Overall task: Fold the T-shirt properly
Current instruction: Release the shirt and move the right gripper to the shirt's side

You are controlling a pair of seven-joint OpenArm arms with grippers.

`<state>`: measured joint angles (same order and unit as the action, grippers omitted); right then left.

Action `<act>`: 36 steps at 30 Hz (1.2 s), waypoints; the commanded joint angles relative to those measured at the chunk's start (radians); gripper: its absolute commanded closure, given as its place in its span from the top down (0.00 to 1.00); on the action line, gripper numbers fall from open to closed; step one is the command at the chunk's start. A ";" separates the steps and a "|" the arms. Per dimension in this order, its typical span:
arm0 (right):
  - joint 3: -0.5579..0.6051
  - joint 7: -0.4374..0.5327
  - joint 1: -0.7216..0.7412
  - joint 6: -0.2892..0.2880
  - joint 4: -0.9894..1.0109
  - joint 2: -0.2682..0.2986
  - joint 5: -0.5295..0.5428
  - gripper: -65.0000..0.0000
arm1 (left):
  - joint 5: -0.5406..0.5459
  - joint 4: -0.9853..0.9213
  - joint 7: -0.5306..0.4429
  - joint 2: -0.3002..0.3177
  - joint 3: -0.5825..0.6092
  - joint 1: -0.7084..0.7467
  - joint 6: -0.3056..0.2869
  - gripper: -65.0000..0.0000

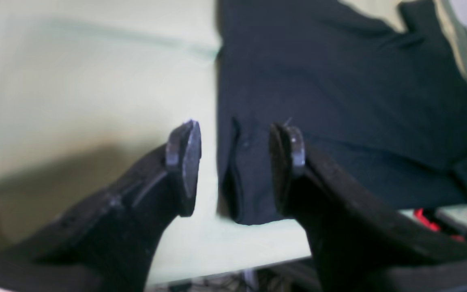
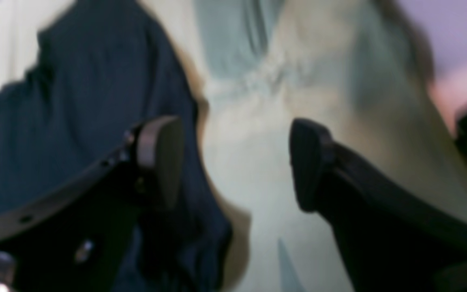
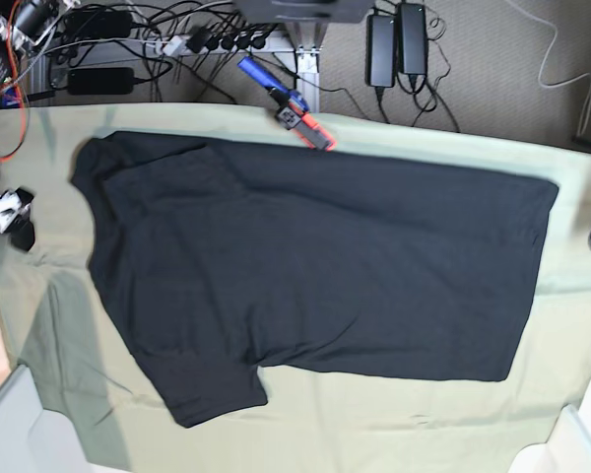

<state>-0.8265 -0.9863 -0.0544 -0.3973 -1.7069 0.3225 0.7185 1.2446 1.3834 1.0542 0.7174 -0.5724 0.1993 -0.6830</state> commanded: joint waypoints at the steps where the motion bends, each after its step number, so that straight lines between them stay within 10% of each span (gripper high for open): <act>1: 0.011 0.029 0.046 -0.063 0.017 0.021 0.001 0.64 | 0.017 0.044 -0.018 0.031 -0.010 -0.010 -0.015 0.47; 16: 0.314 0.334 0.596 -0.062 0.696 0.023 -0.316 0.64 | -0.011 0.175 -0.021 0.028 -0.010 -0.007 -0.015 0.47; 25: 0.491 0.546 0.666 -0.052 0.956 0.005 -0.410 0.64 | -0.006 0.175 -0.026 0.023 -0.010 0.026 -0.015 0.47; 36: 0.506 0.553 0.668 -0.052 0.957 -0.069 -0.419 0.64 | -0.007 0.175 -0.028 0.023 -0.010 0.037 -0.015 0.47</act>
<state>-0.3202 -0.4538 0.5797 -0.3977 -0.7345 0.2459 0.2901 1.2194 1.5455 1.0473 0.7143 -0.5709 0.2440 -0.6834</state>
